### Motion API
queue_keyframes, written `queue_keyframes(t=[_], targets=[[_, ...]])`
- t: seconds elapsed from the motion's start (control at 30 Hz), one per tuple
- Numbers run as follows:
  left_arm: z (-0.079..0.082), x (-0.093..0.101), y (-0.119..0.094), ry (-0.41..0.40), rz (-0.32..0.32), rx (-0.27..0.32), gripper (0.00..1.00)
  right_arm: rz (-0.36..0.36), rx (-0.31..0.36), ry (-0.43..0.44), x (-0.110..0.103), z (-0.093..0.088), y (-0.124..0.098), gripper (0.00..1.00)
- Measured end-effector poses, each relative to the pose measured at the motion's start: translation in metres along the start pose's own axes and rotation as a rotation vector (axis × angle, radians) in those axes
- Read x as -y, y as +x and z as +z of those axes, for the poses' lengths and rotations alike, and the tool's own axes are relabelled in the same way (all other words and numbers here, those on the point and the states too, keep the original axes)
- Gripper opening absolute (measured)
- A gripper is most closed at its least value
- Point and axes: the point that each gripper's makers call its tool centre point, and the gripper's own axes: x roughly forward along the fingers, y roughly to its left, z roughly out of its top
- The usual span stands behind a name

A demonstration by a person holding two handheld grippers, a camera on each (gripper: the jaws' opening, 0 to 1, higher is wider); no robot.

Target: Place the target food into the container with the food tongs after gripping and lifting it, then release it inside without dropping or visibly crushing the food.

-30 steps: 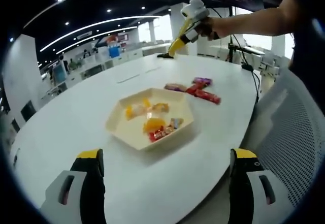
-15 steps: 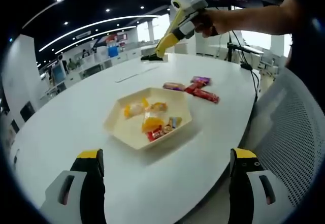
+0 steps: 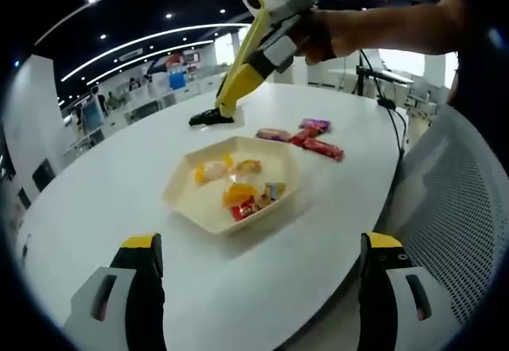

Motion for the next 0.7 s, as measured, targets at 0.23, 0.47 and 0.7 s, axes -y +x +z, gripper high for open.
queue_keyframes(t=[0.23, 0.47, 0.7], targets=[[0.0001, 0.0002, -0.0001, 0.004, 0.003, 0.000, 0.99, 0.010, 0.001, -0.019, -0.0033, -0.0024, 0.0035, 0.22], [-0.0008, 0.0010, 0.0002, 0.005, 0.000, -0.004, 0.99, 0.016, 0.016, -0.043, -0.0044, -0.0035, 0.0029, 0.23], [-0.0017, 0.0014, 0.0004, 0.004, -0.002, -0.011, 0.99, 0.015, 0.026, -0.028, -0.0011, -0.0032, -0.0035, 0.25]])
